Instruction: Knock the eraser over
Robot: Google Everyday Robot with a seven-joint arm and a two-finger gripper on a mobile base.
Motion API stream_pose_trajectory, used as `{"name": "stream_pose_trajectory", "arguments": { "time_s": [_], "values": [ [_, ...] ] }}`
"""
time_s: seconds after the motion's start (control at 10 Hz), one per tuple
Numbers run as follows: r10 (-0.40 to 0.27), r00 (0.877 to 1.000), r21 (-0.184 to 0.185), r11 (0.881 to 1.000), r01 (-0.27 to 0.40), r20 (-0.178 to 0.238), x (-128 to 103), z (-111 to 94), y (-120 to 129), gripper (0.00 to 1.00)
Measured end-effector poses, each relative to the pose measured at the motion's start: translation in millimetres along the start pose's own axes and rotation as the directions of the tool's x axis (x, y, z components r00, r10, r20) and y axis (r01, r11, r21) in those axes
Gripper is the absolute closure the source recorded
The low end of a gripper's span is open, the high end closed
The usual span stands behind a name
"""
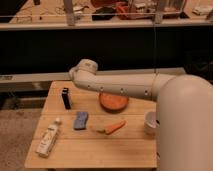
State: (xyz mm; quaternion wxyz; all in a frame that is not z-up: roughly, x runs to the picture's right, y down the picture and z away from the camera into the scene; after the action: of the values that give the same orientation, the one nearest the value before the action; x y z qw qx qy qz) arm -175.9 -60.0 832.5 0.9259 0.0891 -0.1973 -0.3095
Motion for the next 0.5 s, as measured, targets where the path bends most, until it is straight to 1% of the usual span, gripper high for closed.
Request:
{"name": "stream_pose_trajectory", "arguments": {
  "time_s": [0.1, 0.2, 0.4, 0.5],
  "values": [
    [-0.004, 1.0, 0.0, 1.0, 0.004, 0.011, -1.4, 10.3, 8.4, 1.0],
    [-0.003, 1.0, -0.007, 1.0, 0.003, 0.012, -1.3, 19.9, 16.7, 1.0],
    [0.009, 1.0, -0.023, 1.0, -0.009, 0.001, 4.0, 33.9, 30.0, 1.0],
    [0.01, 1.0, -0.024, 1.0, -0.01, -0.002, 7.5, 39.4, 35.3, 1.0]
  ]
}}
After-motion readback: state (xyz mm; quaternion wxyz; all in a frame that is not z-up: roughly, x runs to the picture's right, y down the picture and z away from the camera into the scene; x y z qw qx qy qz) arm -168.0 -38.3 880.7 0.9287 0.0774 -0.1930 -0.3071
